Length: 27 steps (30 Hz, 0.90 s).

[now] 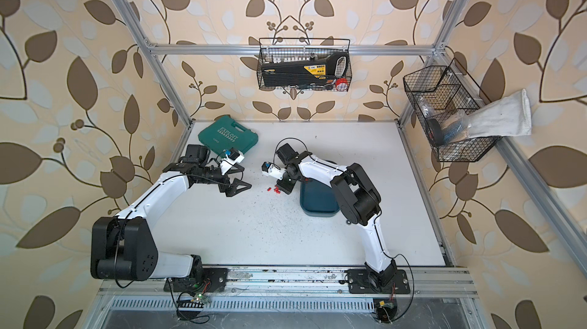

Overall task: Take the screw protection sleeves out of the storage box
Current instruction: Place the screw protection sleeve at the center of the board.

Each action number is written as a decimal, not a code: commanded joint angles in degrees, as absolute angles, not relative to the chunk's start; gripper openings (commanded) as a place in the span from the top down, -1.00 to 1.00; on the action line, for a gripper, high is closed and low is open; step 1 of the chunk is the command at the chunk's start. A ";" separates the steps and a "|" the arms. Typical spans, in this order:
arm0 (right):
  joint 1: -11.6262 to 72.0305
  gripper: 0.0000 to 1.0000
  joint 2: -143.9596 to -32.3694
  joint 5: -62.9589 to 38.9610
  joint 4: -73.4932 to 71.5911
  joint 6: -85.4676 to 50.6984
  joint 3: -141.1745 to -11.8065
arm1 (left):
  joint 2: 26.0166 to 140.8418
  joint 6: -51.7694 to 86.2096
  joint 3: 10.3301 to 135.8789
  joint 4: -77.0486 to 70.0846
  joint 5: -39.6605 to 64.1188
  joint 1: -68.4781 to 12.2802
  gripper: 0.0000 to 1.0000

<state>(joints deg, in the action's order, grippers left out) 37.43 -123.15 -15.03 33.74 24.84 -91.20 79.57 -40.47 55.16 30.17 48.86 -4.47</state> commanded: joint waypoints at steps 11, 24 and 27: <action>37.51 0.55 -122.72 -11.26 35.28 25.99 -92.09 | 78.61 -40.35 55.70 31.71 53.35 -4.31 -0.97; 34.96 0.26 -112.25 -19.07 39.43 27.83 -90.40 | 78.63 -35.37 55.63 27.78 53.72 -4.78 -0.97; 33.26 0.23 -108.00 -20.60 40.32 28.52 -88.34 | 79.67 -33.65 56.48 26.55 52.17 -6.45 -0.97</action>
